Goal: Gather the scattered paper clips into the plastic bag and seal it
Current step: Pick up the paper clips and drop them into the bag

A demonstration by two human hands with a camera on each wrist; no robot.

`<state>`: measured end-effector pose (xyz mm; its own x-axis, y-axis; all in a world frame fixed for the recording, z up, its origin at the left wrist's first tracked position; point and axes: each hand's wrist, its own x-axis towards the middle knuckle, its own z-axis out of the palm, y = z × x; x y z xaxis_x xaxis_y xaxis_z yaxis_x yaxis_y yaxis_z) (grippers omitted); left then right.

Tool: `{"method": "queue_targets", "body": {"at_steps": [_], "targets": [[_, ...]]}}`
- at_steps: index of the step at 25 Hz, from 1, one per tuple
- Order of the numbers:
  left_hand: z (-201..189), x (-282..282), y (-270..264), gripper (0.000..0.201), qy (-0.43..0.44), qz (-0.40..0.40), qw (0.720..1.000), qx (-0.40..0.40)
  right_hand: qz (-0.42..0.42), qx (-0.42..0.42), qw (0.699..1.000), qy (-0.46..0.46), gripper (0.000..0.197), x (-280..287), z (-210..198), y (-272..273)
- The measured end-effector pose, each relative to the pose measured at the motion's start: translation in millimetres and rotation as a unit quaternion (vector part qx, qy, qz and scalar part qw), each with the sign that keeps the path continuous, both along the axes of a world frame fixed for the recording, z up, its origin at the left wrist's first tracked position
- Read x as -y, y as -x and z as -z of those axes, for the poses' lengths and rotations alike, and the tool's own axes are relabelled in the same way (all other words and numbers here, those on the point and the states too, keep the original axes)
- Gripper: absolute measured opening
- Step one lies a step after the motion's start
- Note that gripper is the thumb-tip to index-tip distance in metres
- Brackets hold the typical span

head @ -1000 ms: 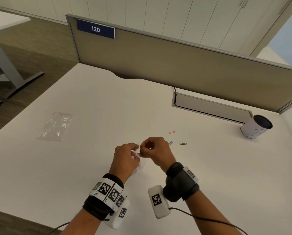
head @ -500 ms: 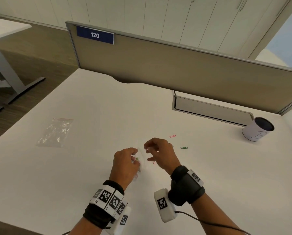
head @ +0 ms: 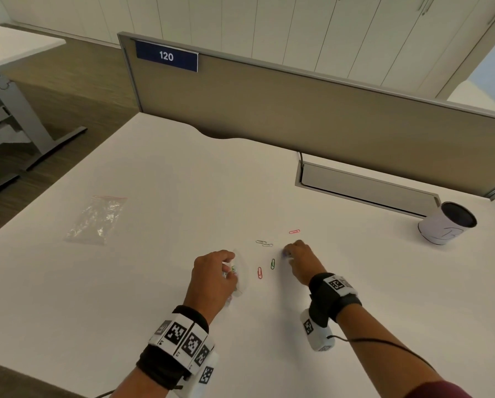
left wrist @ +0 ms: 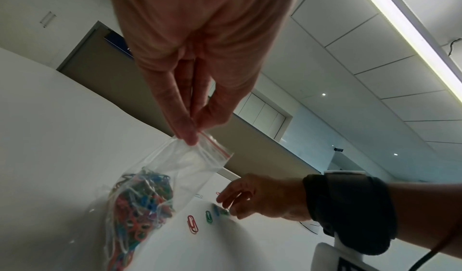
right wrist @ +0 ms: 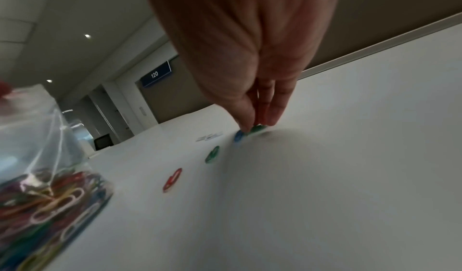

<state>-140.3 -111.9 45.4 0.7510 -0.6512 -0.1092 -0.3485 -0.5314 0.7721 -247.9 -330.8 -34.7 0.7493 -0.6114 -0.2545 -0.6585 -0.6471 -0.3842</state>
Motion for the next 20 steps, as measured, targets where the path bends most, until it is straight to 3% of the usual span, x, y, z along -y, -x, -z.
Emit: {"method": "queue_targets", "body": {"at_steps": [2, 5, 8, 11, 15, 20], "targets": [[0, 0, 1, 0.035, -0.003, 0.0, 1.0, 0.002, 0.014, 0.035, 0.999, 0.006, 0.036, 7, -4, -9], [0, -4, 0, 0.035, -0.006, -0.008, 1.0, -0.002, 0.027, -0.018, 0.999, -0.019, 0.047, 28, -11, -19], [0, -4, -1, 0.036, -0.006, -0.013, 1.0, -0.003, -0.045, -0.081, 0.995, -0.047, 0.053, 22, -12, -23], [0, -5, -1, 0.036, -0.002, -0.016, 1.0, -0.006, -0.108, -0.071, 0.991, -0.012, 0.048, -15, -7, -17], [1, -4, 1, 0.037, -0.003, -0.017, 1.0, -0.009, -0.106, -0.017, 0.994, 0.024, 0.046, -34, -11, -24], [0, -1, 1, 0.035, -0.002, -0.015, 1.0, -0.006, -0.205, -0.074, 0.975, 0.041, 0.052, -35, -7, -32]]}}
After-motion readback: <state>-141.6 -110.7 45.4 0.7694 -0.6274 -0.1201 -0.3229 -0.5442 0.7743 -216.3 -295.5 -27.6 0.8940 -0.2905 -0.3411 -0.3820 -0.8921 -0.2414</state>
